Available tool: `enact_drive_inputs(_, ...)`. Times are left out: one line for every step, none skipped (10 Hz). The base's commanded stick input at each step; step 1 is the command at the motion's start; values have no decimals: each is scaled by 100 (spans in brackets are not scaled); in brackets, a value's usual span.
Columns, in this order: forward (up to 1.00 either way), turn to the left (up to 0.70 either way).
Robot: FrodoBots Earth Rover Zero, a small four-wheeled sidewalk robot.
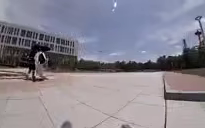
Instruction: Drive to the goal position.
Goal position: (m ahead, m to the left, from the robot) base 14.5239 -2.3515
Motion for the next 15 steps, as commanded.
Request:
enact_drive_inputs(70,0)
enact_drive_inputs(70,0)
enact_drive_inputs(70,0)
enact_drive_inputs(70,0)
enact_drive_inputs(70,0)
enact_drive_inputs(70,0)
enact_drive_inputs(70,0)
enact_drive_inputs(70,0)
enact_drive_inputs(70,0)
enact_drive_inputs(70,0)
enact_drive_inputs(70,0)
enact_drive_inputs(70,0)
enact_drive_inputs(70,0)
enact_drive_inputs(70,0)
enact_drive_inputs(70,0)
